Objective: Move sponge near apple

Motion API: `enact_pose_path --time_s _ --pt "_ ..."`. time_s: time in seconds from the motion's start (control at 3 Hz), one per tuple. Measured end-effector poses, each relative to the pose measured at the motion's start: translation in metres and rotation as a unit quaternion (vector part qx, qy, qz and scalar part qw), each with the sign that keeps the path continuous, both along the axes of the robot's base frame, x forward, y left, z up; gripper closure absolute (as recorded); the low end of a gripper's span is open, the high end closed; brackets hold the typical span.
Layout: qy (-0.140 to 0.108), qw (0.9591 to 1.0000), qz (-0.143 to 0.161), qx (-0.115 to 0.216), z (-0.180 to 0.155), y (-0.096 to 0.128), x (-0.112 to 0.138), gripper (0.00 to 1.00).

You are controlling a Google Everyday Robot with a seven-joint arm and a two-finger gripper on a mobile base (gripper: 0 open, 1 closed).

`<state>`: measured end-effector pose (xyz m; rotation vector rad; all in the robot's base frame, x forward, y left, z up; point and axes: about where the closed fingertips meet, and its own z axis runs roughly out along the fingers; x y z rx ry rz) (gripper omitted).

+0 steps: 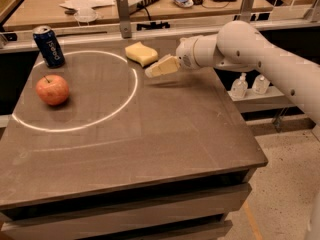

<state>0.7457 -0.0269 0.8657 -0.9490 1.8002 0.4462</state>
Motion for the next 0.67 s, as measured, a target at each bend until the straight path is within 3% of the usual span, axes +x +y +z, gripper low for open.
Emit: enact_pose_path --time_s 0.33,0.67 --pt "0.013 0.9992 0.005 0.038 -0.014 0.037 0.021 0.00" --pt "0.016 0.9984 0.006 0.054 -0.020 0.053 0.031 0.00"
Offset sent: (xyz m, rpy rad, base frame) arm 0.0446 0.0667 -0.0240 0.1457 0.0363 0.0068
